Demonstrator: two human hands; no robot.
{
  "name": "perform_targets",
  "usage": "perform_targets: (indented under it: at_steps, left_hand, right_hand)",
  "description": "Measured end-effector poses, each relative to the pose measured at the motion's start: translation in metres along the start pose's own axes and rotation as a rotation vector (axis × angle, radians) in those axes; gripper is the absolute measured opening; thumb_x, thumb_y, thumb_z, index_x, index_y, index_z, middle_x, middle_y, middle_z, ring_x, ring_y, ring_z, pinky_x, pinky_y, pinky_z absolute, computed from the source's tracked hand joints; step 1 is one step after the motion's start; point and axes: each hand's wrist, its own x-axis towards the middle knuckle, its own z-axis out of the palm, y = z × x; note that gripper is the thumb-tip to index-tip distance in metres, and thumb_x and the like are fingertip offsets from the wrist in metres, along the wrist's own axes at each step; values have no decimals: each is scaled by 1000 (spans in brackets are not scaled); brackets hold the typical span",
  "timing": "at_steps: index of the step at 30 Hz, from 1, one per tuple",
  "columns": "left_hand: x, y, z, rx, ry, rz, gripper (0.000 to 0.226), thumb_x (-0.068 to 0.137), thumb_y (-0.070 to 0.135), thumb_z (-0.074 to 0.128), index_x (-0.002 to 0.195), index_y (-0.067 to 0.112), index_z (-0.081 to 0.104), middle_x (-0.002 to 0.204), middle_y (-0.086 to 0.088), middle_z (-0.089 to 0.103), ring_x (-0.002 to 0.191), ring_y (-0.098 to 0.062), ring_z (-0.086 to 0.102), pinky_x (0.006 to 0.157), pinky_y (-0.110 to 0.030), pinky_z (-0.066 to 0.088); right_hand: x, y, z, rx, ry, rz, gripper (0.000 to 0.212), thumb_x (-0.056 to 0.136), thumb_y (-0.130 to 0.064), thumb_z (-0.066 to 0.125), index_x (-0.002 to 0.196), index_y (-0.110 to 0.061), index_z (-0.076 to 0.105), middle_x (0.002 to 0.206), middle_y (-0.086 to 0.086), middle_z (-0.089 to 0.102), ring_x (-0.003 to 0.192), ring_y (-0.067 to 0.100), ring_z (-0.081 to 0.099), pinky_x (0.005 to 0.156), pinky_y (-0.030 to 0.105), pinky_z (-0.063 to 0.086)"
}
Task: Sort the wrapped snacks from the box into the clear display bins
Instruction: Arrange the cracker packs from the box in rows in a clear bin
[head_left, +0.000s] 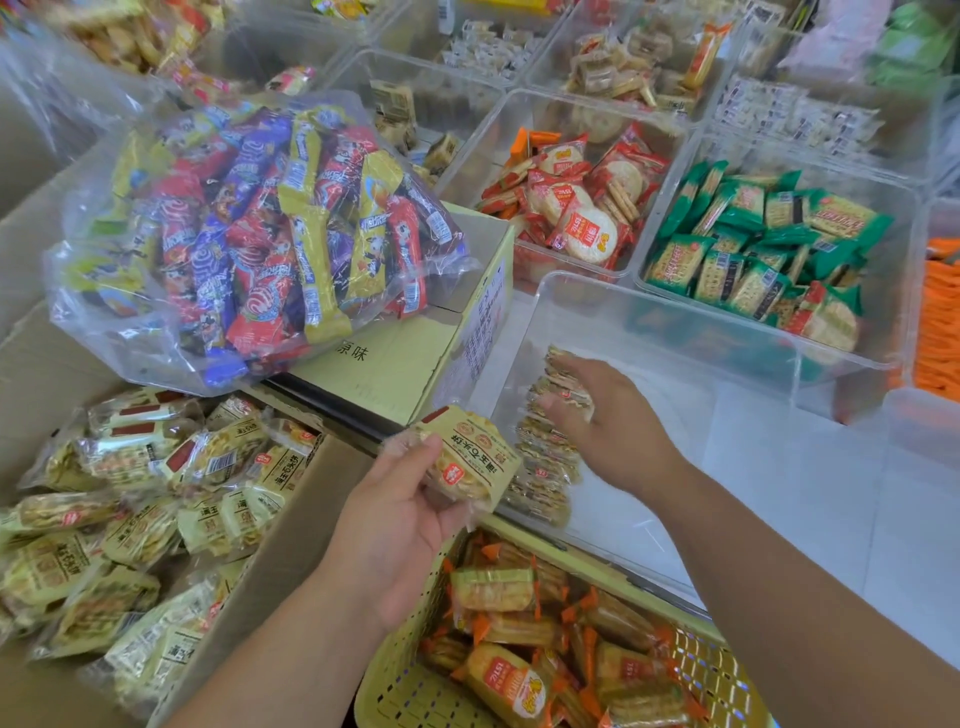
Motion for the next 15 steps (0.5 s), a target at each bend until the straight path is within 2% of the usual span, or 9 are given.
perform_targets:
  at_steps: [3, 5, 7, 8, 9, 11, 12, 13, 15]
  left_hand:
    - [3, -2, 12, 57, -30, 37, 39, 84, 26, 67, 119, 8, 63, 108, -19, 75, 91, -26, 75, 65, -35, 63]
    - [6, -8, 23, 107, -55, 33, 28, 83, 27, 73, 106, 11, 68, 94, -13, 74, 80, -20, 73, 62, -32, 59]
    - [9, -13, 30, 228, -114, 13, 31, 87, 36, 76, 109, 15, 72, 97, -9, 73, 84, -18, 71, 71, -36, 58]
    - [11, -13, 33, 348, -147, 15, 40, 87, 49, 71, 114, 20, 72, 104, -6, 74, 90, -16, 70, 79, -37, 57]
    - [14, -12, 35, 512, -178, 37, 49, 84, 65, 64, 117, 29, 72, 110, 2, 75, 97, -11, 70, 87, -35, 55]
    - [23, -10, 35, 881, -160, 124, 65, 73, 89, 50, 124, 51, 63, 121, 25, 67, 108, 10, 61, 95, -28, 47]
    - [30, -9, 34, 1050, -96, 193, 66, 74, 89, 48, 129, 53, 56, 128, 30, 61, 114, 13, 55, 100, -28, 44]
    - [39, -9, 31, 1184, -27, 264, 65, 81, 81, 51, 138, 50, 50, 136, 26, 55, 120, 7, 52, 103, -31, 42]
    - [60, -10, 26, 1368, 59, 300, 65, 96, 55, 57, 154, 35, 35, 147, 9, 48, 119, -8, 49, 99, -32, 40]
  right_hand:
    - [-50, -36, 5, 149, -103, -146, 72, 82, -74, 57, 146, -42, 43, 149, -20, 41, 139, -2, 34, 112, 24, 33]
    - [-68, -46, 13, 100, -122, -196, 81, 78, -73, 63, 149, -44, 38, 152, -24, 35, 142, -7, 26, 112, 14, 23]
    - [-72, -43, 18, 56, -46, -180, 74, 83, -49, 72, 150, -37, 41, 154, -17, 39, 143, -1, 31, 115, 14, 25]
    - [-70, -38, 16, 71, 7, -161, 67, 87, -34, 73, 148, -33, 45, 150, -14, 45, 139, 2, 38, 114, 16, 30]
    - [-67, -31, 14, 100, 54, -142, 60, 90, -22, 71, 146, -30, 49, 146, -14, 50, 133, 1, 44, 110, 14, 33]
    - [-62, -14, 4, 126, 118, -108, 52, 94, -13, 67, 142, -28, 55, 133, -17, 55, 117, -7, 48, 99, 2, 31]
    - [-60, -4, 0, 114, 139, -84, 48, 95, -14, 66, 141, -28, 56, 127, -17, 56, 111, -8, 47, 95, -1, 29]
    - [-58, 7, -4, 91, 154, -51, 45, 96, -16, 65, 139, -28, 58, 122, -14, 58, 107, -4, 48, 92, 1, 30]
    - [-54, 27, -11, 29, 184, 38, 40, 97, -22, 65, 137, -28, 61, 114, -6, 61, 104, 14, 50, 89, 18, 36]
